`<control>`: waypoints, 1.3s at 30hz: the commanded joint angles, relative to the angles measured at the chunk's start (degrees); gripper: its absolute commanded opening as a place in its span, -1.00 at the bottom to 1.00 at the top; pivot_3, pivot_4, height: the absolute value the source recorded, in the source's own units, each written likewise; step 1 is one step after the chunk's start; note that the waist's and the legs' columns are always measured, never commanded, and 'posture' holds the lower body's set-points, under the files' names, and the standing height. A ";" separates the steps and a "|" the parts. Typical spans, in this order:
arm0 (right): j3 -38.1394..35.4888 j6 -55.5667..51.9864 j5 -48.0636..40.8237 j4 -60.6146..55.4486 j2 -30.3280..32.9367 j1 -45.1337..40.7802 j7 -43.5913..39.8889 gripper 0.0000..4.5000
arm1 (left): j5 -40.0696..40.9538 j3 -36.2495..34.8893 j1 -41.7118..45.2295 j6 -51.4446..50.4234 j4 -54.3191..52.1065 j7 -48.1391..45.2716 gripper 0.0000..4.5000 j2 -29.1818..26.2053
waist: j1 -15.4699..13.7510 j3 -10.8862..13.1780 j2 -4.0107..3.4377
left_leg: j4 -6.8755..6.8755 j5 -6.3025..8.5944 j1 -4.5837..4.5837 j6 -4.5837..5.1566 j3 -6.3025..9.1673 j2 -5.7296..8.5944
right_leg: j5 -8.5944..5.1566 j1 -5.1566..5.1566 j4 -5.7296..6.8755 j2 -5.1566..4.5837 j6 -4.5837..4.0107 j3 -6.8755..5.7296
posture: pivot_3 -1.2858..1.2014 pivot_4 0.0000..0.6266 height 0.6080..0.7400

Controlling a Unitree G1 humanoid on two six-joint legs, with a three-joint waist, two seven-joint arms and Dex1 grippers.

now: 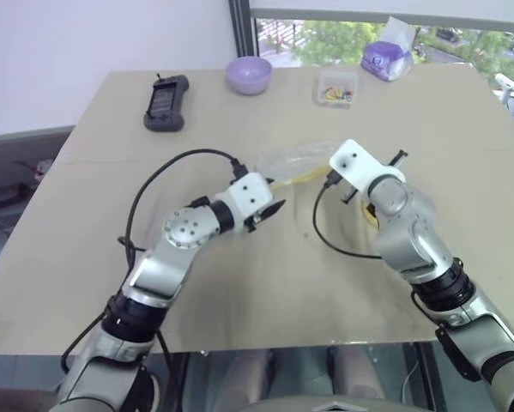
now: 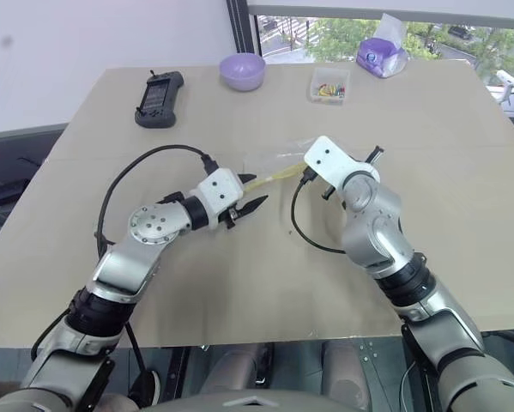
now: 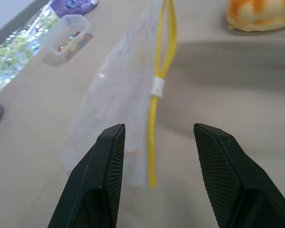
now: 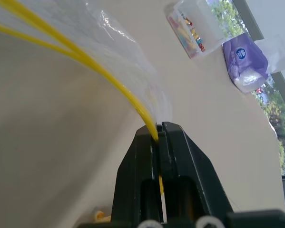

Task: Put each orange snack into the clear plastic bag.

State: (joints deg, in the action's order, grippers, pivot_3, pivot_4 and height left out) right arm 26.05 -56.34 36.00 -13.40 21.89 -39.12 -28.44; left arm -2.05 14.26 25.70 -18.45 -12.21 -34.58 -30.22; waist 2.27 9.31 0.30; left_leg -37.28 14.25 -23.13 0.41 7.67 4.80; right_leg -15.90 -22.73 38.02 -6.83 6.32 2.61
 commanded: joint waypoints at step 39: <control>-26.39 -16.12 -34.98 -17.08 8.26 -1.46 -24.77 0.17 | -5.32 -0.97 1.45 3.54 4.41 2.77 -1.00 5.10 | 0.25 0.00 0.00 | -0.14 0.00 -0.34 0.01 0.11 -0.02 | 0.01 -0.26 0.10 0.01 0.00 -0.11 | 0.03 -0.52 1.00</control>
State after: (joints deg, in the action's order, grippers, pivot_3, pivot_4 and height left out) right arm 5.32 -66.92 5.52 -27.14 32.59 -37.88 -53.32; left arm -6.88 13.71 26.44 -15.89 -7.11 -32.13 -25.22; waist 2.52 9.31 0.30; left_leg -37.46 14.25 -23.52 0.42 7.78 4.78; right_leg -15.89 -23.04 38.17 -6.83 6.32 2.51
